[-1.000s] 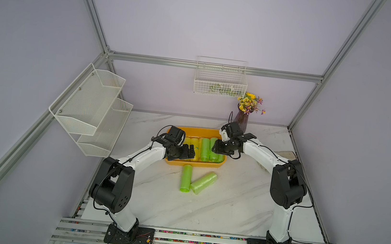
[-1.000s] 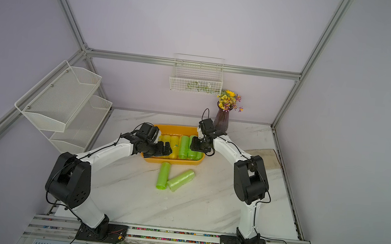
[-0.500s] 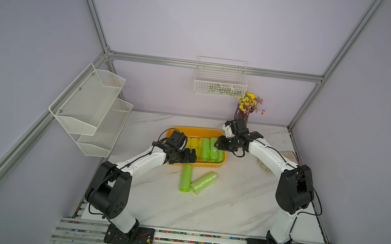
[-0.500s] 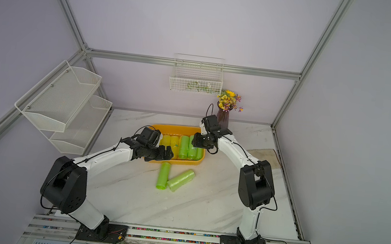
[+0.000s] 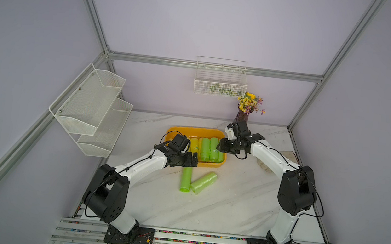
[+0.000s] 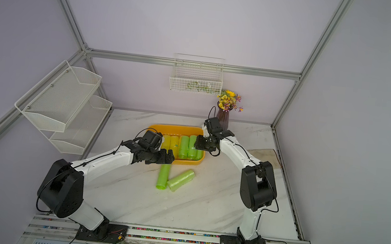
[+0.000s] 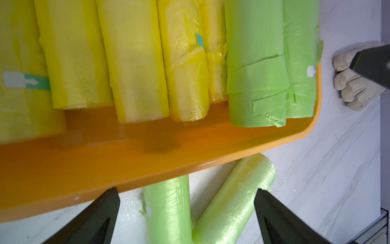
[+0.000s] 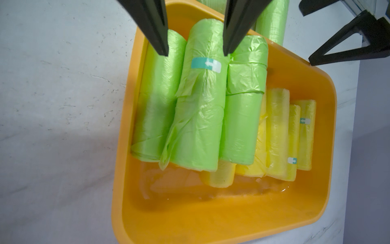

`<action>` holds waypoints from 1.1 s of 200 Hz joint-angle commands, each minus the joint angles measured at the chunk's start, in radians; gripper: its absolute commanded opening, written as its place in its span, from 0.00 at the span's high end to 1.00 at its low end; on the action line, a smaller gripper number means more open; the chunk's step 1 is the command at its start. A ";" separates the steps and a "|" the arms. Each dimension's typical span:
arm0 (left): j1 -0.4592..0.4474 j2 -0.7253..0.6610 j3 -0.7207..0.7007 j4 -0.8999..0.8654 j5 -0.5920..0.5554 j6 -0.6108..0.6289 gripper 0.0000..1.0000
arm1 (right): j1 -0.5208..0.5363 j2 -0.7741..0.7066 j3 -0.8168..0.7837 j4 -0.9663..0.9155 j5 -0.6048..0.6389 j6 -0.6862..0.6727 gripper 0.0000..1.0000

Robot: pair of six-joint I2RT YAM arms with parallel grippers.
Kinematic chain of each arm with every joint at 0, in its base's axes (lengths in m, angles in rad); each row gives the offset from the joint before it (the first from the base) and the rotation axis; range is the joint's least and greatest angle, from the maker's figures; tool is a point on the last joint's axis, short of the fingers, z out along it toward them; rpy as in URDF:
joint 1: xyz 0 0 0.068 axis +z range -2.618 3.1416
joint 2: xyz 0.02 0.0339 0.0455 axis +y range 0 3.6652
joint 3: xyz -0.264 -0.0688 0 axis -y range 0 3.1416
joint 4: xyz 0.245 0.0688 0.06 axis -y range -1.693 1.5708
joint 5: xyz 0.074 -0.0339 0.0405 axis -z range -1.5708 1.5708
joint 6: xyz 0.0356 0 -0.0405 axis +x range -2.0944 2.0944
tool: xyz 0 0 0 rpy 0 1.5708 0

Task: Put the roll of trash bags into the storage box
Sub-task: Pick up the roll of trash bags from the center of the board.

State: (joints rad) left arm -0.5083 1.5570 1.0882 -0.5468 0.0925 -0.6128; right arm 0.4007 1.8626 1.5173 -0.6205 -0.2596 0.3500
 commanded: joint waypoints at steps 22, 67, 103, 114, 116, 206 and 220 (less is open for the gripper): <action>-0.027 -0.029 -0.027 -0.070 -0.032 -0.049 0.00 | -0.009 -0.043 -0.018 0.015 -0.002 -0.011 0.53; -0.042 -0.004 -0.042 -0.068 -0.013 -0.059 0.00 | -0.013 -0.046 -0.033 0.023 -0.007 -0.006 0.53; -0.044 0.025 -0.042 -0.066 0.004 -0.058 0.04 | -0.014 -0.053 -0.046 0.027 -0.006 -0.005 0.53; -0.046 0.034 -0.045 -0.065 0.006 -0.059 0.08 | -0.016 -0.054 -0.051 0.030 -0.004 -0.003 0.53; -0.047 0.036 -0.046 -0.065 0.007 -0.059 0.09 | -0.016 -0.054 -0.052 0.031 -0.004 -0.003 0.53; -0.071 0.092 -0.045 -0.044 -0.002 -0.069 0.24 | -0.020 -0.059 -0.077 0.042 -0.010 0.003 0.53; -0.073 0.099 -0.042 -0.041 -0.007 -0.068 0.27 | -0.022 -0.061 -0.080 0.044 -0.010 0.003 0.53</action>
State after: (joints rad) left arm -0.5735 1.6485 1.0302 -0.6147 0.0925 -0.6735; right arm 0.3904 1.8435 1.4487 -0.5980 -0.2642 0.3538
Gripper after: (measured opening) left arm 0.745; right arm 0.473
